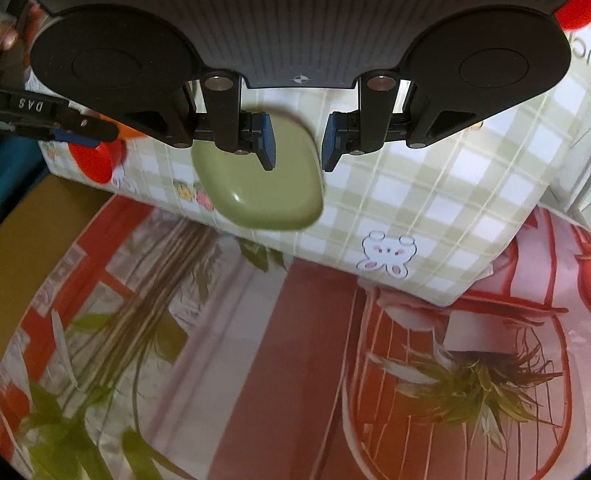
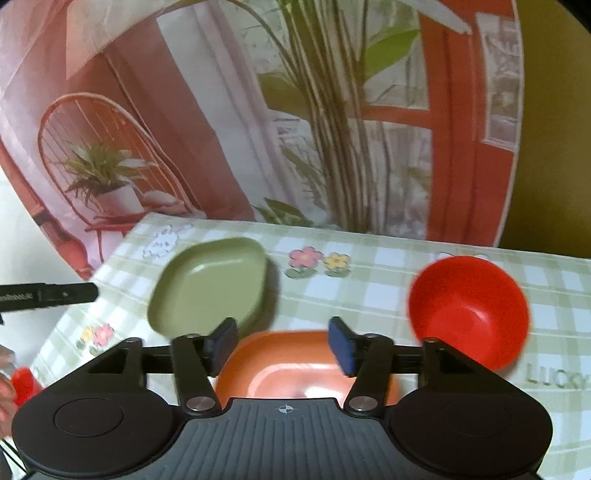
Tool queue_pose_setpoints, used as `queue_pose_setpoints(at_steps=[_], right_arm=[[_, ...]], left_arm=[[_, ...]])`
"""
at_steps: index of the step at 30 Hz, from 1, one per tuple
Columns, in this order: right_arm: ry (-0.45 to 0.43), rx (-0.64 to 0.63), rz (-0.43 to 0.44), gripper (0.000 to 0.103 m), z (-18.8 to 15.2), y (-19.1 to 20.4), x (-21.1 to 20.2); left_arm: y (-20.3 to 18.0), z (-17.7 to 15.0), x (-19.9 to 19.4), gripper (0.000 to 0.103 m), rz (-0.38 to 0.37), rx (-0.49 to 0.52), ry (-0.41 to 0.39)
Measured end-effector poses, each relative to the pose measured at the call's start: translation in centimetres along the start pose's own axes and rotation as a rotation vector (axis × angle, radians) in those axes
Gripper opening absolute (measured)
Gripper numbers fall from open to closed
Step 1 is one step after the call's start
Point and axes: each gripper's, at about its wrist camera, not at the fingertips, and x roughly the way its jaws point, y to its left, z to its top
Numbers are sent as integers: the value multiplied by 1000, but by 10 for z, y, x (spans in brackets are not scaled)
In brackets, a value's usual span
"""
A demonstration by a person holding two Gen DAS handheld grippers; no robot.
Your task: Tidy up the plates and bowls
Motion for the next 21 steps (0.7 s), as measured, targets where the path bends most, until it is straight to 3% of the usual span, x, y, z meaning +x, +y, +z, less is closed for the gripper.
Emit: queue_pose_setpoints(at_steps=[3, 6, 11, 14, 18, 21], right_arm=[[14, -17, -12, 57, 9, 10, 19], [37, -2, -28, 55, 17, 15, 41], [76, -15, -67, 35, 25, 22, 73], [101, -24, -61, 34, 27, 25, 89], [129, -38, -79, 21, 28, 30, 107], [139, -62, -98, 19, 28, 34, 114]], left_arm=[[1, 4, 11, 28, -32, -3, -24], [-2, 6, 28, 28, -13, 13, -43], [9, 6, 62, 28, 14, -47, 4], [10, 5, 75, 27, 18, -41, 28], [11, 0, 88, 27, 15, -58, 52], [14, -2, 94, 27, 19, -73, 65]])
